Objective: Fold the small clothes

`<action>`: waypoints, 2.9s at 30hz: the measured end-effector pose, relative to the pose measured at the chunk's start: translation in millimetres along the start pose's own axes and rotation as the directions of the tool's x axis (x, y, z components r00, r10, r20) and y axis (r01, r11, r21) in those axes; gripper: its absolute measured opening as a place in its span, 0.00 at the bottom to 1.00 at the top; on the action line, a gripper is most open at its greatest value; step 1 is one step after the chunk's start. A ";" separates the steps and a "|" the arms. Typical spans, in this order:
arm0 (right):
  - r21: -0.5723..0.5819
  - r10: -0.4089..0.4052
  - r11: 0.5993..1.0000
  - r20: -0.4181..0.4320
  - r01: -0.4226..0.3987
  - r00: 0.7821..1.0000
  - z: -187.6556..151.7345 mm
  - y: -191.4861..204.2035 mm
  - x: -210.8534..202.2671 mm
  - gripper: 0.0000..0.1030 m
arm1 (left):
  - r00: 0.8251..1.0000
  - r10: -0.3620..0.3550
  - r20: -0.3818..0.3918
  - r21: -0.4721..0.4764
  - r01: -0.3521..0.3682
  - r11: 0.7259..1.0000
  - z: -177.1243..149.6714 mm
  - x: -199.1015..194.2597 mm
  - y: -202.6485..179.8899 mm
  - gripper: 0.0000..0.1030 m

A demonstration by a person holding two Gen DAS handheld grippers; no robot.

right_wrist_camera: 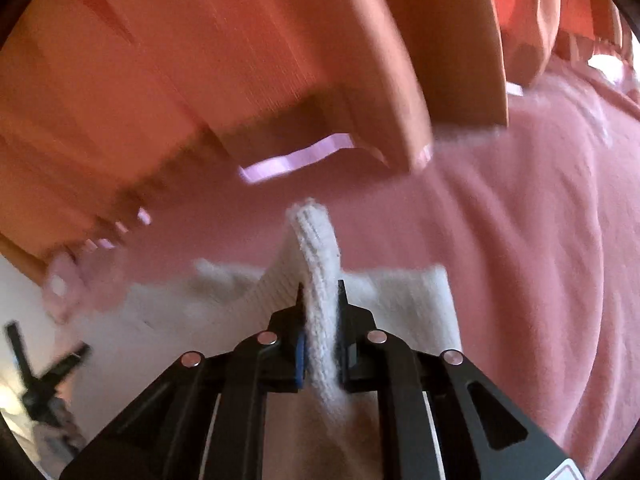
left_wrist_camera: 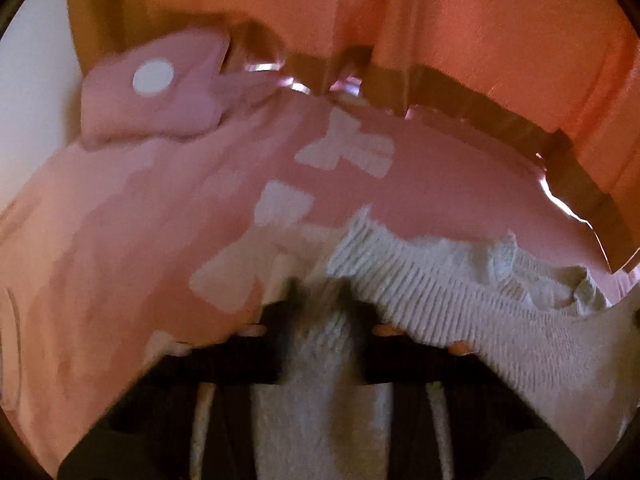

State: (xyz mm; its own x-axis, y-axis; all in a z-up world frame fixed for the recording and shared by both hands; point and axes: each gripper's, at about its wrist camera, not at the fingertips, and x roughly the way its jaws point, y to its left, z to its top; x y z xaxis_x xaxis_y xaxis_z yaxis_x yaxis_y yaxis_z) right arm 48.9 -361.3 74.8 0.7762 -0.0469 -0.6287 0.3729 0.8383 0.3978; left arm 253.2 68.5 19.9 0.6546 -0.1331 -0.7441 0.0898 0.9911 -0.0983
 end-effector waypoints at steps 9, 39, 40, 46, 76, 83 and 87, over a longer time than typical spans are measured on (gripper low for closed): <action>-0.013 -0.172 0.985 -0.115 0.172 0.978 -2.0 -17.4 44.4 0.11 | 1.000 0.028 -0.003 0.012 -0.028 1.000 -0.7 21.0 2.0 0.04; 0.032 -0.070 0.997 -0.101 0.073 0.992 1.3 -14.6 37.5 0.24 | 0.979 -0.191 -0.074 -0.156 0.178 0.971 9.5 12.3 19.0 0.70; 0.040 -0.062 0.997 -0.107 0.067 0.992 0.4 -15.6 37.3 0.29 | 0.975 -0.205 -0.083 -0.161 0.190 0.968 9.1 15.8 19.7 0.69; -0.027 -0.088 0.996 -0.132 0.086 0.987 -3.2 -4.4 43.1 0.10 | 0.966 -0.243 -0.084 -0.118 0.232 0.965 10.7 19.7 13.8 0.11; -0.473 -0.101 0.880 -0.278 -0.044 0.955 -103.9 138.2 36.0 0.18 | 0.997 0.002 -0.073 0.233 0.015 0.972 -49.4 -32.3 -85.9 0.44; -0.517 -0.138 0.856 -0.271 -0.023 0.953 -122.7 160.8 35.8 0.19 | 0.998 0.001 -0.055 0.222 0.011 0.975 -65.4 -47.7 -95.0 0.50; -0.586 -0.200 0.809 -0.191 0.052 0.961 -136.2 171.6 29.6 0.19 | 0.998 0.059 -0.013 0.261 -0.053 0.964 -78.5 -44.1 -103.4 0.52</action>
State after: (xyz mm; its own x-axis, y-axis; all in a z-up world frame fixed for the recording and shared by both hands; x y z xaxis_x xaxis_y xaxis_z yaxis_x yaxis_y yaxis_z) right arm 66.6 -144.9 33.4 0.5740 -0.1092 -0.8115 0.0441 0.9938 -0.1025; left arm 156.1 -27.9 11.0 0.6487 -0.0744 -0.7574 0.2472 0.9618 0.1173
